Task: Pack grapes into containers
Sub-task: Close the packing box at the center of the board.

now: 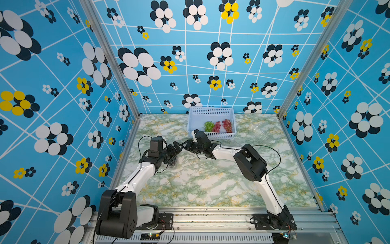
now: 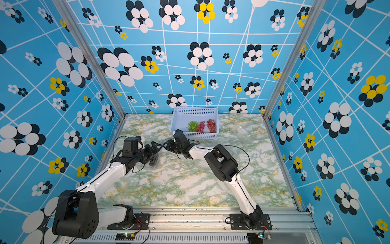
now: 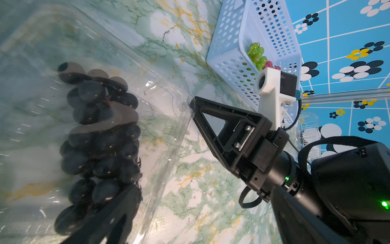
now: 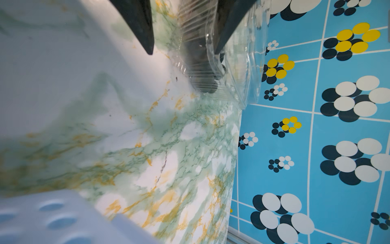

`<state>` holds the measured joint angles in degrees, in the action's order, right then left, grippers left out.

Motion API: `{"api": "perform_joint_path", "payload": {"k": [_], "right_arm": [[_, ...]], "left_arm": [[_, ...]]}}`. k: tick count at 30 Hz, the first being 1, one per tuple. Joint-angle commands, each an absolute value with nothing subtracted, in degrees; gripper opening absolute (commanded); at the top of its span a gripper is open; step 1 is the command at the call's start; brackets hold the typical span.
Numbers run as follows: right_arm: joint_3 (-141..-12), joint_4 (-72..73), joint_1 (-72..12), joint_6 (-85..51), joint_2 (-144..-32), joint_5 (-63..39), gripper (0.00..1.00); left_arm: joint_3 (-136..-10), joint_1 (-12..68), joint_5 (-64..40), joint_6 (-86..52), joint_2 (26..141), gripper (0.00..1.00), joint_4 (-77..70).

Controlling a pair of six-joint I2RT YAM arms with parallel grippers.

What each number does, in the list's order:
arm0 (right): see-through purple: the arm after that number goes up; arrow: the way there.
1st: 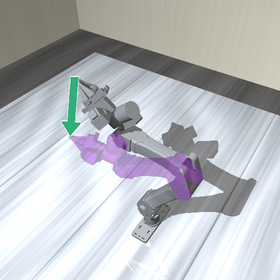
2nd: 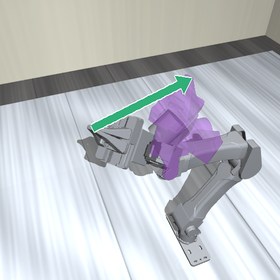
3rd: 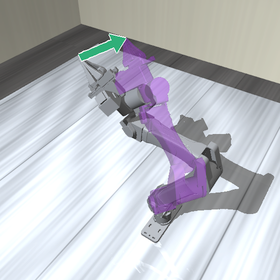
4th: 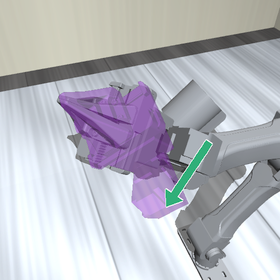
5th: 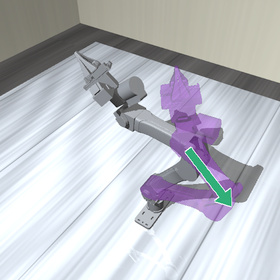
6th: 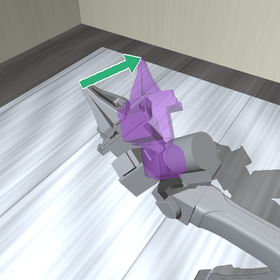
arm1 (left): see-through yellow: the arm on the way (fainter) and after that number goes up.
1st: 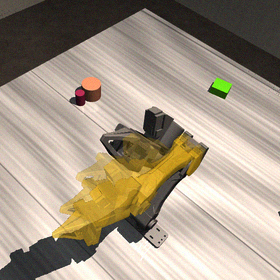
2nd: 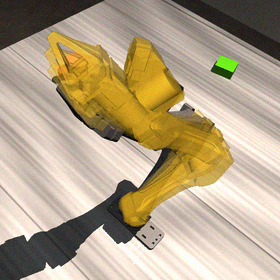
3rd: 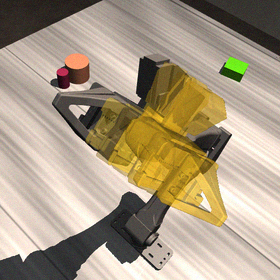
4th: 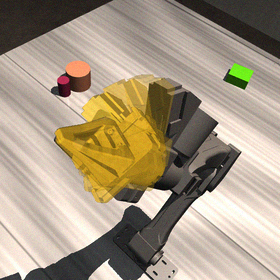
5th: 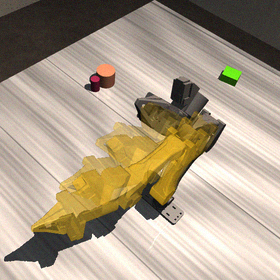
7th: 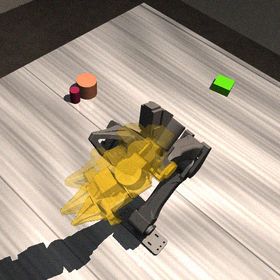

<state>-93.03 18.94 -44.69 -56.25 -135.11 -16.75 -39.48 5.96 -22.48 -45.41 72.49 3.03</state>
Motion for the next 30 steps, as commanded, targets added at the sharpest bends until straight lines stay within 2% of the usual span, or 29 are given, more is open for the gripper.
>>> {"api": "perform_joint_path", "payload": {"k": [1, 9, 16, 30], "right_arm": [[-94.45, 21.55, -45.27, -57.37, -135.66, -17.58, 0.46], [-92.11, 21.89, -44.93, -56.69, -132.83, -14.69, 0.47], [-94.66, 21.95, -45.13, -57.21, -134.67, -16.7, 0.48], [-100.08, 20.22, -45.79, -57.39, -138.21, -18.02, 0.43]], "left_arm": [[-38.0, 5.36, -22.32, -45.18, 71.46, 0.99, 4.75], [-36.48, 5.27, -22.32, -45.26, 71.2, 0.99, 4.16], [-35.61, 4.85, -22.23, -45.37, 70.23, 0.99, 4.04], [-35.18, 3.52, -22.68, -44.96, 69.73, 0.99, 4.39]]}}
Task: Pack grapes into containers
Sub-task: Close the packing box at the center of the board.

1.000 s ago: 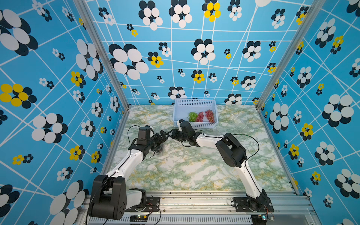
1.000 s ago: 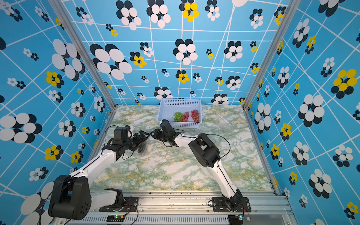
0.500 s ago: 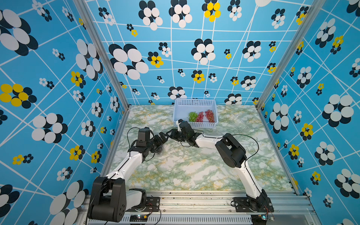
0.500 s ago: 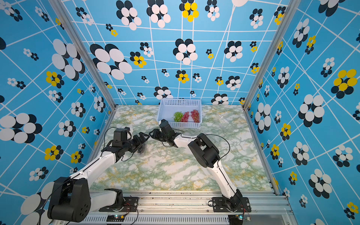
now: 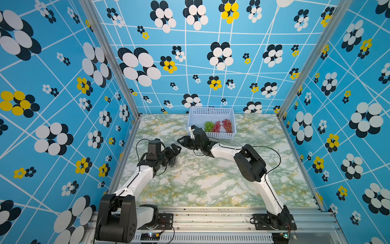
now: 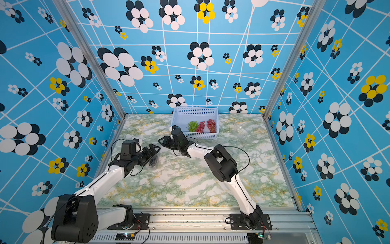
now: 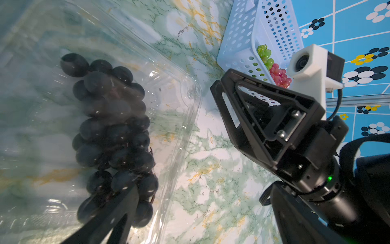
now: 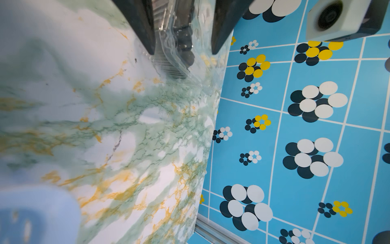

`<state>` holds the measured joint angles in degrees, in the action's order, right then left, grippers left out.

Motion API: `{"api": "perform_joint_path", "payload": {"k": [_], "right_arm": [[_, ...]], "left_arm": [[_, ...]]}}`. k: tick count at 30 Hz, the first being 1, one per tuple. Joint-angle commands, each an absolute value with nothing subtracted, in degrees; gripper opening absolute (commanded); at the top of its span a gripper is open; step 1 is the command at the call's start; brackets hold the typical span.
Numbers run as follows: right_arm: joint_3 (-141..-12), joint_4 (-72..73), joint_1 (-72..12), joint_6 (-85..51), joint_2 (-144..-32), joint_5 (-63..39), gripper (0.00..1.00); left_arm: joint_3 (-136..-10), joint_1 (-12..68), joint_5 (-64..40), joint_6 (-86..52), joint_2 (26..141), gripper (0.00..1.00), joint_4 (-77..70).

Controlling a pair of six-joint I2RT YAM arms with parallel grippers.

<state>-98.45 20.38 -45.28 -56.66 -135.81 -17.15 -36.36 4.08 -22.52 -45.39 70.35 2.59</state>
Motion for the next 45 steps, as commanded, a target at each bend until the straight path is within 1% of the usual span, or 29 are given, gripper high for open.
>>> {"api": "perform_joint_path", "payload": {"k": [1, 11, 24, 45], "right_arm": [[-100.16, 20.13, -45.86, -57.39, -138.49, -18.06, 0.43], [-99.42, 20.35, -45.87, -57.53, -139.44, -18.19, 0.4], [-99.19, 22.19, -45.98, -59.23, -140.75, -19.74, 0.33], [-97.92, 23.13, -47.07, -59.5, -142.29, -19.69, 0.19]], "left_arm": [[-35.23, 3.43, -22.65, -44.93, 69.76, 0.99, 4.44], [-35.3, 2.72, -23.14, -44.55, 70.22, 1.0, 4.31], [-34.52, 1.96, -23.46, -44.21, 70.76, 1.0, 3.78], [-33.04, 0.36, -24.16, -43.86, 71.55, 1.0, 2.56]]}}
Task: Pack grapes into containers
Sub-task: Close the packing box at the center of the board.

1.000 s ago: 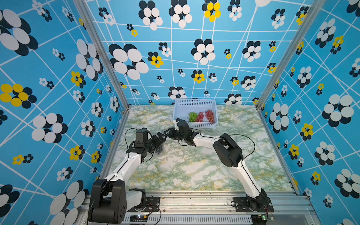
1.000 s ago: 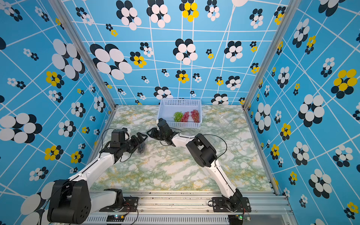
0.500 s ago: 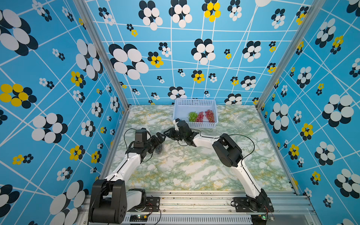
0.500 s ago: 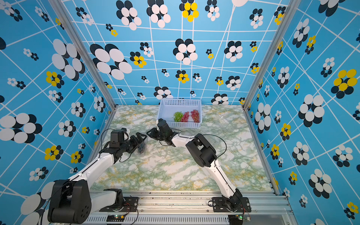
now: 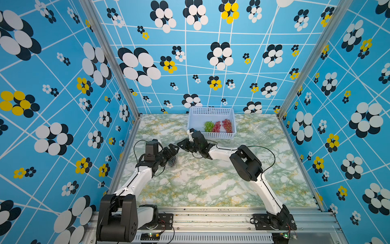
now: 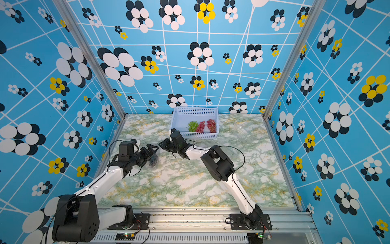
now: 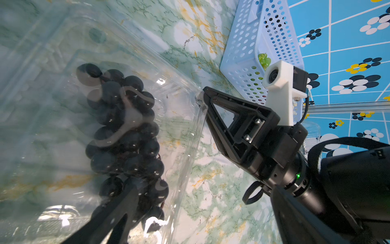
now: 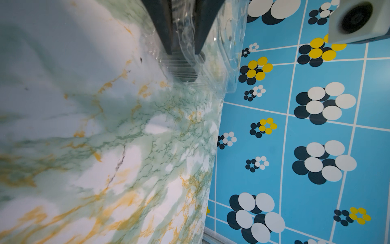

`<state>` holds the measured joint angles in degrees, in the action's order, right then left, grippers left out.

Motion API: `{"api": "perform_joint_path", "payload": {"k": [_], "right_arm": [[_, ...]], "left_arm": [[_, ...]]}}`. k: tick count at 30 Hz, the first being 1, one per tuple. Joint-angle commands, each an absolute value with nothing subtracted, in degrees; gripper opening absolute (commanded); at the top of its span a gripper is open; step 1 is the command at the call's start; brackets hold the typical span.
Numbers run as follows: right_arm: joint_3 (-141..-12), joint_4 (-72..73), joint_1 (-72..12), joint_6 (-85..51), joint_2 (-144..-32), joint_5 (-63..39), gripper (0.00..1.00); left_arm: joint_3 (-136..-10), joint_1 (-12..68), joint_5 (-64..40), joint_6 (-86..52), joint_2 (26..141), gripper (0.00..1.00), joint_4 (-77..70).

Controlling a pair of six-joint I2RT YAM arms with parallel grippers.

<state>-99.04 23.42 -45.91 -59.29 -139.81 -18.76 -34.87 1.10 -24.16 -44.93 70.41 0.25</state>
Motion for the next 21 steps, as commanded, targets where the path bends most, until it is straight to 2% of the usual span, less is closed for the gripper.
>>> {"api": "perform_joint_path", "payload": {"k": [1, 19, 21], "right_arm": [[-97.74, 23.13, -47.06, -59.45, -142.3, -19.61, 0.18], [-95.54, 23.21, -47.54, -58.38, -142.76, -18.92, 0.11], [-95.32, 22.88, -47.52, -57.95, -142.65, -18.64, 0.08]], "left_arm": [[-32.97, 0.26, -24.25, -43.86, 71.59, 0.99, 2.47], [-32.53, -0.75, -24.5, -43.51, 71.65, 0.99, 2.37], [-32.47, -0.7, -24.43, -43.37, 71.72, 1.0, 2.37]]}}
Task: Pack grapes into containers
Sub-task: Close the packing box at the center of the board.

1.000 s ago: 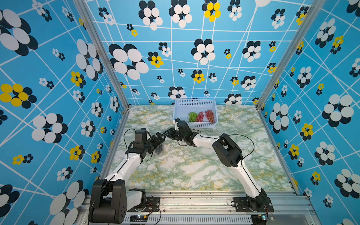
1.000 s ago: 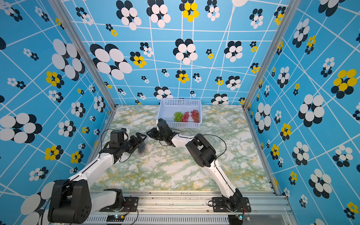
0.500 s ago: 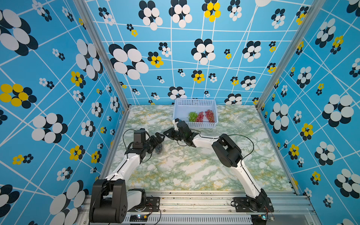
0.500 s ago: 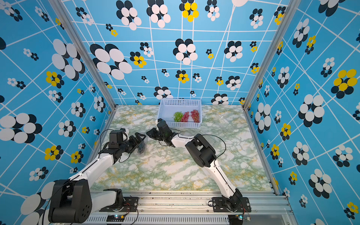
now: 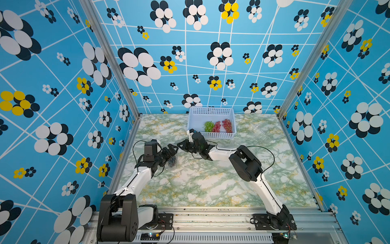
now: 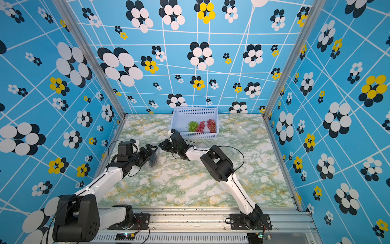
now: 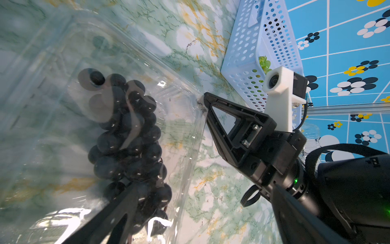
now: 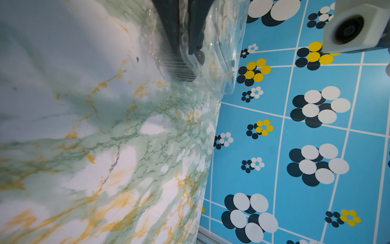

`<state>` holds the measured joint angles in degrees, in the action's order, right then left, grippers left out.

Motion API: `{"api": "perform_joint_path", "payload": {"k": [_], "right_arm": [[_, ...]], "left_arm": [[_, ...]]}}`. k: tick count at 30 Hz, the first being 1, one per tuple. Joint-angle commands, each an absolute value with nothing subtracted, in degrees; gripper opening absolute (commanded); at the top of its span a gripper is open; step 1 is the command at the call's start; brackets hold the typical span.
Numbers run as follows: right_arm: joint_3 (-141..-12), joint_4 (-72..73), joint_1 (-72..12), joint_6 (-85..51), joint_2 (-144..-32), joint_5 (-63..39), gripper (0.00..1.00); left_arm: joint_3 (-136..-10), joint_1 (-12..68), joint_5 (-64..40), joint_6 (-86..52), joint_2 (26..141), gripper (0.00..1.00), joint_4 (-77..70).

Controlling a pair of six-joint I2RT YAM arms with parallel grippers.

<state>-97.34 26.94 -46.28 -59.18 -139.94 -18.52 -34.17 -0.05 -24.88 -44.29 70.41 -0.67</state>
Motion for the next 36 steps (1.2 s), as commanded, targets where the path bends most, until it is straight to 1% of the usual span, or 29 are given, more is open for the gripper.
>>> {"api": "perform_joint_path", "payload": {"k": [1, 4, 7, 10, 13, 15, 20, 21, 24, 27, 30, 34, 36], "right_arm": [[-95.17, 22.79, -47.46, -57.64, -142.48, -18.47, 0.08], [-95.25, 22.07, -47.3, -56.78, -141.64, -18.02, 0.09], [-95.34, 21.38, -46.6, -55.85, -139.83, -18.02, 0.14], [-95.04, 20.36, -45.9, -54.24, -137.17, -17.62, 0.23], [-94.02, 19.55, -45.23, -52.76, -134.19, -17.06, 0.37], [-93.33, 18.84, -44.96, -51.76, -132.33, -16.79, 0.49], [-92.13, 16.36, -44.41, -48.78, -128.64, -15.88, 0.72], [-90.02, 15.88, -44.3, -48.23, -128.05, -15.67, 0.77], [-88.44, 15.88, -43.78, -47.68, -126.67, -15.64, 0.85], [-87.45, 14.85, -43.46, -46.5, -125.37, -16.43, 0.91], [-86.02, 13.88, -43.51, -44.82, -123.42, -15.94, 0.93], [-84.29, 13.87, -43.03, -44.38, -122.2, -15.47, 0.98], [-83.77, 13.79, -42.67, -44.47, -121.95, -15.3, 0.99]], "left_arm": [[-32.52, -0.79, -24.43, -43.33, 71.85, 1.0, 2.37], [-32.66, -0.97, -24.56, -43.24, 72.03, 1.0, 2.52], [-33.76, -1.22, -24.61, -42.99, 71.73, 1.0, 3.34], [-36.18, -1.56, -24.7, -42.46, 71.31, 1.0, 5.09], [-39.18, -2.3, -24.58, -41.55, 70.46, 0.99, 7.78], [-41.12, -3.23, -24.76, -41.1, 69.65, 1.0, 9.78], [-43.41, -4.77, -24.78, -41.47, 67.19, 0.99, 15.74], [-43.34, -4.9, -24.72, -41.61, 66.62, 1.0, 16.84], [-42.09, -5.44, -23.2, -42.18, 65.38, 1.0, 19.51], [-40.59, -6.54, -21.04, -42.6, 63.57, 1.0, 22.31], [-40.0, -7.87, -19.98, -42.32, 61.25, 1.0, 25.74], [-38.84, -8.52, -21.57, -43.16, 59.25, 1.0, 28.36], [-37.83, -8.52, -22.55, -43.96, 58.74, 1.0, 28.76]]}}
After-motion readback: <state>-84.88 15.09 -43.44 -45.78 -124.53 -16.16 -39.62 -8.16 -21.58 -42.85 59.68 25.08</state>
